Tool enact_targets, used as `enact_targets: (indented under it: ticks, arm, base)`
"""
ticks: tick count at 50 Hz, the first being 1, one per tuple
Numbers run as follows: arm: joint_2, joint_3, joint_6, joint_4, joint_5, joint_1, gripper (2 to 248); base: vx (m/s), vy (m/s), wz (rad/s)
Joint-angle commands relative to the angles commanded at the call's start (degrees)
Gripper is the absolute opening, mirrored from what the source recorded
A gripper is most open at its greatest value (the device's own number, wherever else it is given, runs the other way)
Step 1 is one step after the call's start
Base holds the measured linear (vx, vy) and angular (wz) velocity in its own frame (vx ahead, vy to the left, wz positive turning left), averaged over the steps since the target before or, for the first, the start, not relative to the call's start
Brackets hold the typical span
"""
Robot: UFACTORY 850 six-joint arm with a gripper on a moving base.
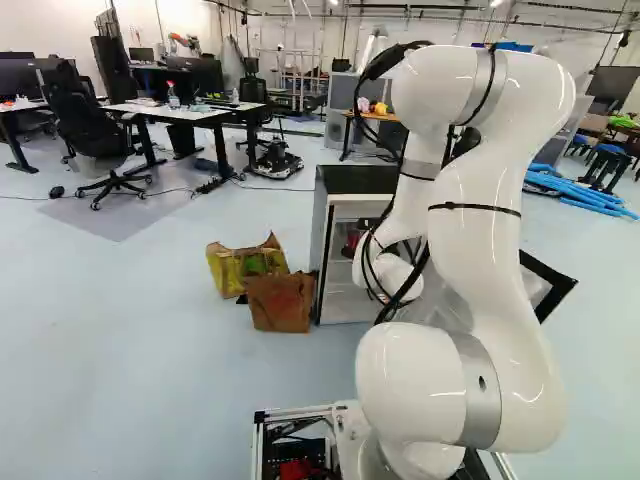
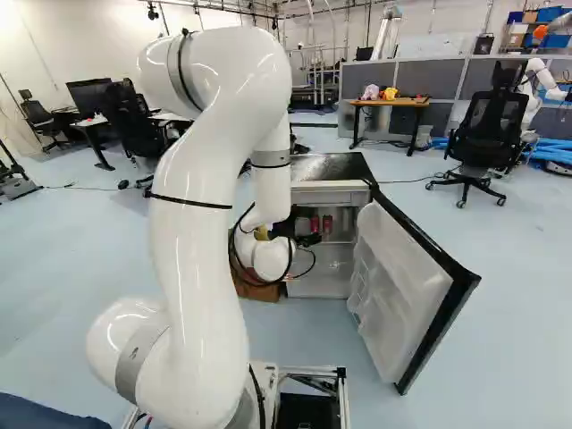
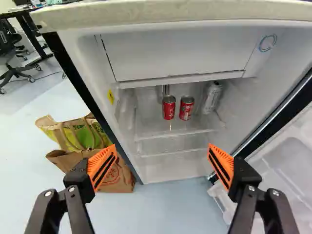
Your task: Grab a drink from the fridge
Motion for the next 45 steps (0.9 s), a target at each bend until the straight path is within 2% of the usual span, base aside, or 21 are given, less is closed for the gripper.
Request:
enact_targets:
  ticks: [24,45]
  arm:
    - [-8.78,-9.27,0.0,-0.75,0.0,-1.78,247]
    - [-15.76,-16.98,0.0,-0.75,0.0,-2.04,247]
  base:
    - [0.0,0.0,0.0]
    - [0.0,0.0,0.0]
